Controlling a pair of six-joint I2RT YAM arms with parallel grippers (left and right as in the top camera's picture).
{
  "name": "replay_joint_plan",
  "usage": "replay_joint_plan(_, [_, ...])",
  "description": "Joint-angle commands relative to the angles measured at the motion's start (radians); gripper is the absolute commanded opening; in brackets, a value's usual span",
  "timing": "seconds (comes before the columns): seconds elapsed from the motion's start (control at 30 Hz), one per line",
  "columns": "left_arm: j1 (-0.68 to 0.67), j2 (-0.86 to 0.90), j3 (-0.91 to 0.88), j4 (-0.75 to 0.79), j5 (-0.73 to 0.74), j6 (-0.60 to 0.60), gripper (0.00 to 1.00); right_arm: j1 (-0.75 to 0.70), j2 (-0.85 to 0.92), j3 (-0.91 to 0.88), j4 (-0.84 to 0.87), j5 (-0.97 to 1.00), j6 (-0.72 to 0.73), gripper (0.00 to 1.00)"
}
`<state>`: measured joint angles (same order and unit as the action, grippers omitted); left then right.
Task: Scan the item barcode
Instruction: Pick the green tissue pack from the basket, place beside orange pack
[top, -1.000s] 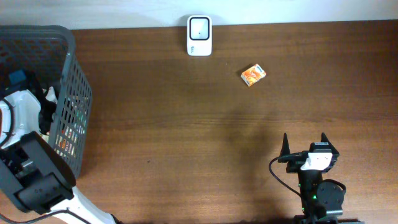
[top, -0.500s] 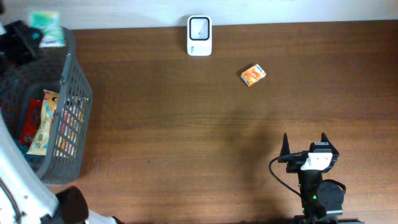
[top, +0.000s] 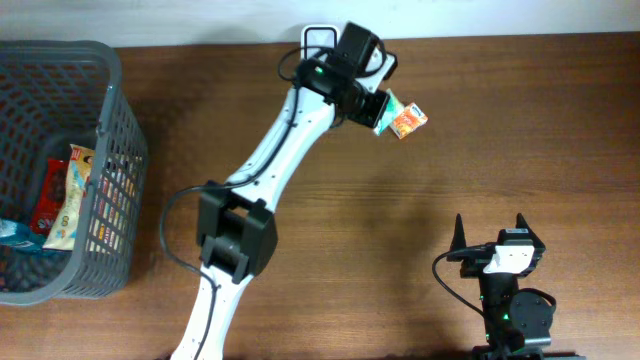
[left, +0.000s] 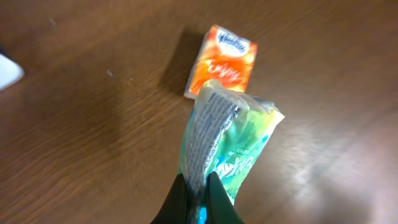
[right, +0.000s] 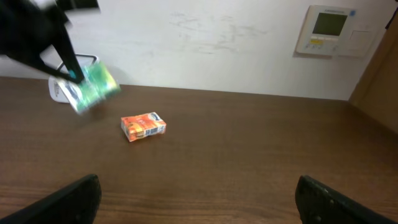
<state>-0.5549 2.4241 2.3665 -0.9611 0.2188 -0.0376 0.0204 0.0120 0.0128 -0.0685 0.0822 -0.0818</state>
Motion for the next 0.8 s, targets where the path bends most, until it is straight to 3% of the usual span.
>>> replay_joint_plan(0.0, [-0.014, 0.097, 0.004, 0.047, -0.101, 0.001, 0.07, 0.006, -0.006, -0.007, -0.005, 0.008, 0.0, 0.98])
replay_joint_plan(0.1, [-0.015, 0.098, 0.004, 0.113, -0.111, 0.001, 0.54, 0.006, -0.006, -0.007, -0.005, 0.008, 0.0, 0.98])
replay_joint_plan(0.13, [-0.014, 0.098, 0.004, 0.119, -0.111, 0.001, 0.6, 0.006, -0.006, -0.007, -0.005, 0.008, 0.0, 0.98])
replay_joint_plan(0.17, [-0.013, 0.095, 0.006, 0.116, -0.111, 0.001, 0.78, 0.006, -0.006, -0.007, -0.005, 0.008, 0.0, 0.98])
replay_joint_plan(0.3, [-0.005, -0.02, 0.126, 0.002, -0.111, 0.001, 0.8, 0.006, -0.006, -0.007, -0.005, 0.008, 0.0, 0.98])
replay_joint_plan(0.33, [0.013, -0.085, 0.183, -0.058, -0.111, 0.001, 0.97, 0.006, -0.006, -0.007, -0.005, 0.008, 0.0, 0.98])
replay_joint_plan(0.4, [0.064, -0.229, 0.249, -0.188, -0.112, 0.022, 0.99, 0.006, -0.006, -0.007, -0.005, 0.008, 0.0, 0.98])
replay_joint_plan(0.47, [0.138, -0.341, 0.249, -0.375, -0.116, 0.126, 0.99, 0.006, -0.006, -0.007, -0.005, 0.008, 0.0, 0.98])
replay_joint_plan(0.57, [0.308, -0.404, 0.249, -0.56, -0.216, 0.113, 0.99, 0.006, -0.006, -0.007, -0.005, 0.008, 0.0, 0.98])
replay_joint_plan(0.77, [0.717, -0.45, 0.249, -0.652, -0.215, 0.022, 0.99, 0.006, -0.006, -0.007, -0.005, 0.008, 0.0, 0.98])
